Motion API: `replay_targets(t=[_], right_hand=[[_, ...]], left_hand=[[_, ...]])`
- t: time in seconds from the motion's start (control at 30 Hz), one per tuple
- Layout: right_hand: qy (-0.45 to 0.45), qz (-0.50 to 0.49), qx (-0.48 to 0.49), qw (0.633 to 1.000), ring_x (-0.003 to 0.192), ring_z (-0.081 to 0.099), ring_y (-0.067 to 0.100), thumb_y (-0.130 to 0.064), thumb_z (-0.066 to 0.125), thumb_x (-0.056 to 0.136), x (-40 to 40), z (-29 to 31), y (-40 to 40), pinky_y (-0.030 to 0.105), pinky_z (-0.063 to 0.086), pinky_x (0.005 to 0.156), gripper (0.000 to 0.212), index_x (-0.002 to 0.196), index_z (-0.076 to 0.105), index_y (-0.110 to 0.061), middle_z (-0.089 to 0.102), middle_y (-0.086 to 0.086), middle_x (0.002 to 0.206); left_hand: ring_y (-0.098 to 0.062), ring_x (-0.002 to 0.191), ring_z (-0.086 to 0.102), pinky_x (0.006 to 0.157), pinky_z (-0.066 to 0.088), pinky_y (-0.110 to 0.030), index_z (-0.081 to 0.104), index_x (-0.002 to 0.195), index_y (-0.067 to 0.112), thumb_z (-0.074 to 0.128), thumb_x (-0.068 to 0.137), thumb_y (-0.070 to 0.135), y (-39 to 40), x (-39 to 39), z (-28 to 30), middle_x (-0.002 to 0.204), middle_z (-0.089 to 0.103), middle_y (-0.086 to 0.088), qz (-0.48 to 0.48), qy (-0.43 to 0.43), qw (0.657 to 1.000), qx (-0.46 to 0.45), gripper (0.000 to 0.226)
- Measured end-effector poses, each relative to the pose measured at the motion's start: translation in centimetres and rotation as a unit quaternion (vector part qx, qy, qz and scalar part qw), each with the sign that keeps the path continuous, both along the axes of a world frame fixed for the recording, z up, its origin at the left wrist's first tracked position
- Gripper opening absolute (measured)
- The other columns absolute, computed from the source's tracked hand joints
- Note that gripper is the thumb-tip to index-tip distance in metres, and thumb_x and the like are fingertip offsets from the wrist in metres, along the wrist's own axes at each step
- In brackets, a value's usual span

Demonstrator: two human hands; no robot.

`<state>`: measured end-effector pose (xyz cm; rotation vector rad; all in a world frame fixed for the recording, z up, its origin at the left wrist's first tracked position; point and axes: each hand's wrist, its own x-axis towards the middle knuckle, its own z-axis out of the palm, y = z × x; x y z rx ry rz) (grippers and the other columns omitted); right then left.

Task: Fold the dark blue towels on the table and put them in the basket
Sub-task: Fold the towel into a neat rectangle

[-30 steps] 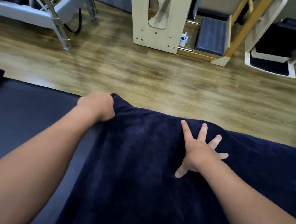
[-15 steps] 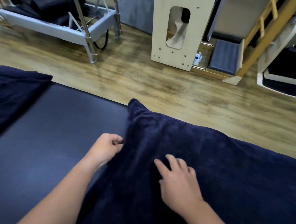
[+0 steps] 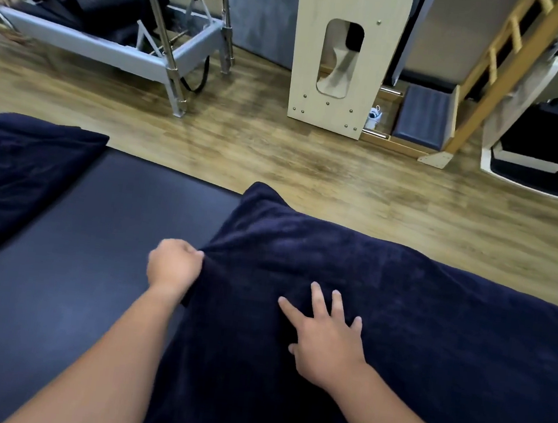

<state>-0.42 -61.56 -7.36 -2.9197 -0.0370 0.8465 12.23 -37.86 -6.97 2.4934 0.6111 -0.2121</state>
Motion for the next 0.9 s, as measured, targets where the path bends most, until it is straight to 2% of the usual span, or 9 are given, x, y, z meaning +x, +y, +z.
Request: replay_targets(t=[0.13, 0.23, 0.3, 0.4, 0.47, 0.53, 0.67, 0.8, 0.9], right_hand=[[0.011, -0.003, -0.004, 1.000, 0.149, -0.023, 0.041, -0.046, 0.051, 0.099, -0.1, 0.1, 0.1, 0.072, 0.009, 0.113, 0.085, 0.148, -0.018, -0.059, -0.031, 0.001, 0.163], [0.005, 0.001, -0.002, 1.000, 0.149, -0.027, 0.038, -0.049, 0.045, 0.097, -0.5, -0.1, -0.3, 0.073, 0.002, 0.113, 0.083, 0.144, -0.022, -0.062, -0.034, -0.001, 0.162], [0.002, 0.003, 0.005, 1.000, 0.148, -0.031, 0.036, -0.050, 0.040, 0.096, -0.8, -0.2, -0.6, 0.074, -0.004, 0.112, 0.080, 0.142, -0.025, -0.064, -0.036, -0.003, 0.161], [-0.015, -0.017, 0.016, 1.000, 0.147, -0.032, 0.037, -0.054, 0.036, 0.096, -1.8, -0.3, -0.6, 0.077, -0.005, 0.110, 0.077, 0.144, -0.024, -0.062, -0.036, -0.006, 0.161], [-0.019, -0.053, 0.027, 0.998, 0.146, -0.033, 0.037, -0.061, 0.035, 0.096, -3.2, -0.3, -0.3, 0.079, -0.002, 0.108, 0.076, 0.144, -0.024, -0.061, -0.036, -0.006, 0.161], [-0.013, -0.096, 0.032, 0.995, 0.146, -0.034, 0.038, -0.071, 0.035, 0.092, -5.1, -0.4, -0.4, 0.080, 0.000, 0.107, 0.081, 0.144, -0.026, -0.061, -0.039, -0.005, 0.159], [-0.004, -0.159, 0.017, 0.987, 0.146, -0.035, 0.035, -0.085, 0.036, 0.083, -9.7, -0.6, -2.8, 0.080, 0.005, 0.107, 0.090, 0.141, -0.029, -0.063, -0.042, -0.007, 0.157], [0.001, -0.195, 0.000, 0.981, 0.147, -0.034, 0.033, -0.090, 0.031, 0.080, -15.7, -0.5, -5.9, 0.079, 0.009, 0.107, 0.090, 0.136, -0.034, -0.065, -0.043, -0.009, 0.157], [-0.003, -0.211, -0.015, 0.977, 0.147, -0.034, 0.032, -0.092, 0.029, 0.077, -20.8, -0.5, -7.2, 0.078, 0.012, 0.109, 0.092, 0.135, -0.036, -0.064, -0.045, -0.010, 0.155]], left_hand=[[-0.036, 0.085, 0.056, 0.075, 0.046, -0.035, 0.068, 0.088, 0.007, 0.055, 0.097, 0.018, 0.0, 0.3, 0.0, 0.094, 0.066, -0.016, -0.033, 0.001, 0.999, 0.005, 0.019], [-0.038, 0.097, 0.056, 0.081, 0.045, -0.039, 0.058, 0.098, 0.010, 0.048, 0.099, 0.041, -1.3, -1.0, 0.2, 0.102, 0.060, -0.011, -0.076, 0.057, 0.995, 0.001, 0.033], [-0.036, 0.102, 0.059, 0.083, 0.048, -0.039, 0.054, 0.093, 0.013, 0.055, 0.092, 0.054, -0.6, -1.9, 0.4, 0.100, 0.058, -0.007, -0.109, 0.132, 0.985, 0.021, 0.042], [-0.029, 0.093, 0.065, 0.082, 0.056, -0.037, 0.057, 0.085, 0.011, 0.074, 0.082, 0.044, 1.6, -3.7, -0.2, 0.096, 0.066, -0.006, -0.157, 0.188, 0.969, 0.013, 0.037], [-0.025, 0.077, 0.067, 0.068, 0.059, -0.033, 0.063, 0.086, 0.003, 0.077, 0.085, 0.034, 2.9, -4.6, -0.7, 0.088, 0.070, -0.009, -0.104, 0.171, 0.974, -0.106, 0.034], [-0.021, 0.065, 0.061, 0.059, 0.051, -0.029, 0.062, 0.082, -0.002, 0.080, 0.085, 0.027, 4.2, -5.3, -0.6, 0.076, 0.067, -0.007, -0.067, 0.134, 0.974, -0.170, 0.034], [-0.021, 0.065, 0.056, 0.061, 0.047, -0.035, 0.055, 0.073, 0.008, 0.083, 0.069, 0.049, 5.6, -7.3, -0.5, 0.068, 0.062, -0.001, -0.081, 0.073, 0.984, -0.143, 0.050], [-0.017, 0.081, 0.066, 0.068, 0.053, -0.034, 0.065, 0.084, 0.014, 0.081, 0.082, 0.035, 5.0, -11.1, 0.2, 0.083, 0.071, 0.002, -0.121, 0.108, 0.982, -0.099, 0.026], [-0.021, 0.087, 0.066, 0.073, 0.052, -0.037, 0.060, 0.092, 0.017, 0.081, 0.082, 0.032, 5.6, -14.8, -0.2, 0.090, 0.070, -0.001, -0.086, 0.109, 0.984, -0.112, 0.028]])
